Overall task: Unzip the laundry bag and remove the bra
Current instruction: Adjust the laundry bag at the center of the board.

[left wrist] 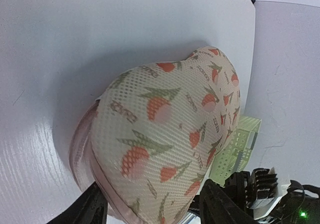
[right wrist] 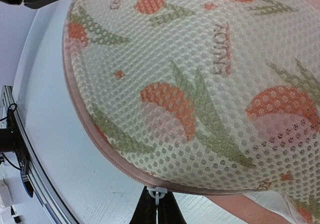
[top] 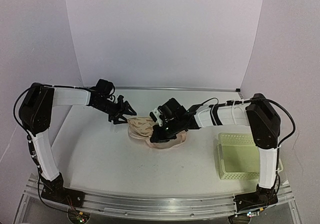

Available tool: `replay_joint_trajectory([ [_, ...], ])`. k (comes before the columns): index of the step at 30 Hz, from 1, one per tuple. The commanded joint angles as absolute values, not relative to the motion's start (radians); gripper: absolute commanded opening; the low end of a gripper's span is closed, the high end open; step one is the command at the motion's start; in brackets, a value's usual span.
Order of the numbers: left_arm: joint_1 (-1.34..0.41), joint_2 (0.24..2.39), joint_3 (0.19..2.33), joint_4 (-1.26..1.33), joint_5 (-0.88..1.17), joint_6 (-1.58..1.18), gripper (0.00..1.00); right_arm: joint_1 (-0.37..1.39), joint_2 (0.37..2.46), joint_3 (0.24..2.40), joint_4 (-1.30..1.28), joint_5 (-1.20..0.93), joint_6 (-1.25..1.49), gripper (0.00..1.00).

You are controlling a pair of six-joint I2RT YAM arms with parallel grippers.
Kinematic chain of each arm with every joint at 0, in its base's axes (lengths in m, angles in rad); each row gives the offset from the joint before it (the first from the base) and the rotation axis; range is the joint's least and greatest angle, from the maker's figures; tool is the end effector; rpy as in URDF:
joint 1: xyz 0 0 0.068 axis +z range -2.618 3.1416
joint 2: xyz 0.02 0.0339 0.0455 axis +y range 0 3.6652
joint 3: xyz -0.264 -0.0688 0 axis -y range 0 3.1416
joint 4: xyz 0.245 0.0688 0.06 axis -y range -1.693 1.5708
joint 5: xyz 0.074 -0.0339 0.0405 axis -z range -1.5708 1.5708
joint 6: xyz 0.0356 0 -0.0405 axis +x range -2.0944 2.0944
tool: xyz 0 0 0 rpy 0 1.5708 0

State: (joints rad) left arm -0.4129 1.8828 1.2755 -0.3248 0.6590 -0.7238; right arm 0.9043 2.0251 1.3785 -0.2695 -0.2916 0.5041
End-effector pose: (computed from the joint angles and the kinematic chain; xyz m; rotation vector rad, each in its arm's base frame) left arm 0.3552 -0.1794 0.1922 -0.1155 2.6937 -1.2489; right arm 0.2599 0.3470 0.1653 -0.6653 2.6062 0.8912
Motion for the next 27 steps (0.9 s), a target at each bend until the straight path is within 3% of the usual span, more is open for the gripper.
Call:
replay_joint_trajectory([
  [1,-0.413,1.791,1.285,-0.369,0.599,-0.688,0.66,0.908,2.084,1.491,-0.254,-0.322,0.557,0.00],
  [16,-0.446,1.639,1.174,-0.453,0.496,-0.721,0.75,0.907,2.223,1.716,-0.275,-0.332,0.579,0.00],
  [27,-0.474,1.676,1.060,-0.205,0.595,-0.920,0.77,0.908,2.193,1.697,-0.285,-0.323,0.563,0.00],
])
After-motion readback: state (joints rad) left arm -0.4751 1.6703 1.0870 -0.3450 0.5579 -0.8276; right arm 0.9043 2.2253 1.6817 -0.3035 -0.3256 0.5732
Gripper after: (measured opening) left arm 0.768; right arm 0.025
